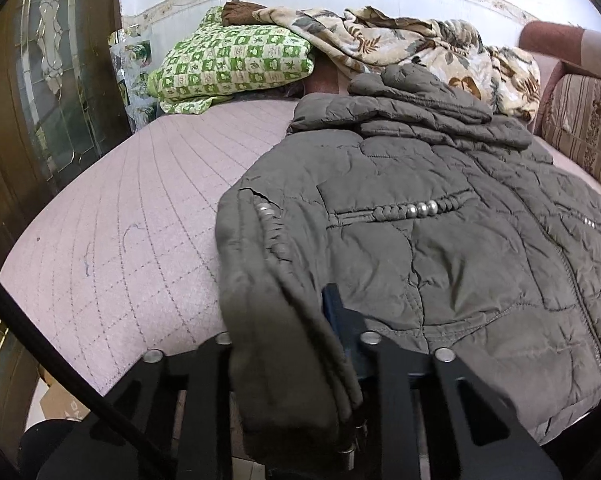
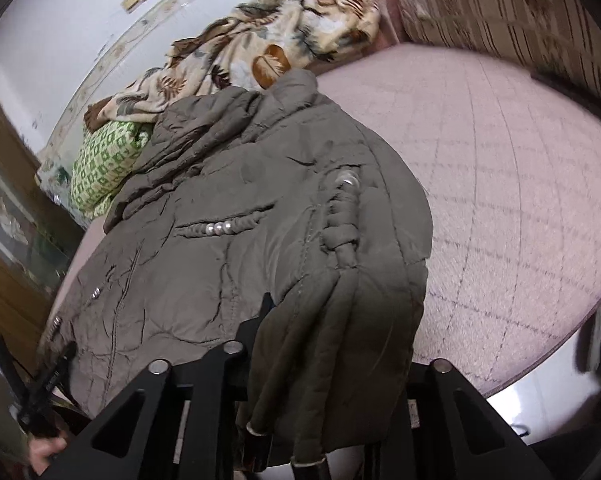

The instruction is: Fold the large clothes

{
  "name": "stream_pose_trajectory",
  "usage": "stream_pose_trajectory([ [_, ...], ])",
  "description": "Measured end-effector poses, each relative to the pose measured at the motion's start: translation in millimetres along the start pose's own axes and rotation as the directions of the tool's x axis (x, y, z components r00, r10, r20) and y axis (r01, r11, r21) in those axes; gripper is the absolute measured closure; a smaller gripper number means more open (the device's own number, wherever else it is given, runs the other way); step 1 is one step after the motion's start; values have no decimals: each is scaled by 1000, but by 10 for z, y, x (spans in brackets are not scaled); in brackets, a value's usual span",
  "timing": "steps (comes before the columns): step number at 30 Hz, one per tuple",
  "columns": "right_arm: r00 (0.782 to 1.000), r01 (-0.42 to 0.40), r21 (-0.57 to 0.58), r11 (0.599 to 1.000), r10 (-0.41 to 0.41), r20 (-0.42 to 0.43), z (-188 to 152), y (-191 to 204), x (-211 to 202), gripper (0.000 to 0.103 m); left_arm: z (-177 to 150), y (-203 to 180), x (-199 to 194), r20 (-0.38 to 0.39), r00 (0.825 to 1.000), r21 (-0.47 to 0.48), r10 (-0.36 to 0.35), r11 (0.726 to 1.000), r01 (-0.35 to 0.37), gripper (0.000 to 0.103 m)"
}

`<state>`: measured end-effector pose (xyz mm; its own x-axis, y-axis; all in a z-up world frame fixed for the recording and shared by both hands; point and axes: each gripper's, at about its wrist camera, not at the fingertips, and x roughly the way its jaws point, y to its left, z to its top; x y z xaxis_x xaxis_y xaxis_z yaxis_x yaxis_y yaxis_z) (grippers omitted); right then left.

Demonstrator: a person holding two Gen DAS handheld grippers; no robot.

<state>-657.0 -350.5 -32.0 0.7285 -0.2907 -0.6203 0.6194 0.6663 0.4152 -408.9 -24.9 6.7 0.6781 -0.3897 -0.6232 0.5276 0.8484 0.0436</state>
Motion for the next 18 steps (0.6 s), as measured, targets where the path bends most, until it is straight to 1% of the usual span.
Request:
stream_pose_trajectory([
  [2,1000,4,-14,1000,-4,17,-4,33,-34,82,11,21,-23,10,1000,-10,-11,1000,11,84],
  [6,1000,-3,-7,1000,3,26,9,26,-83,83,19,8,-78,35,999,1,-11,1000,11,86],
  [11,999,-15,1,1000,15,45,23,40,-185,83,46,24,-147,50,999,-1,-21,1000,21,86],
  [18,995,-56,-3,998,56,84,56,76,-340,84,105,35,-233,76,996,1,-36,999,36,86],
])
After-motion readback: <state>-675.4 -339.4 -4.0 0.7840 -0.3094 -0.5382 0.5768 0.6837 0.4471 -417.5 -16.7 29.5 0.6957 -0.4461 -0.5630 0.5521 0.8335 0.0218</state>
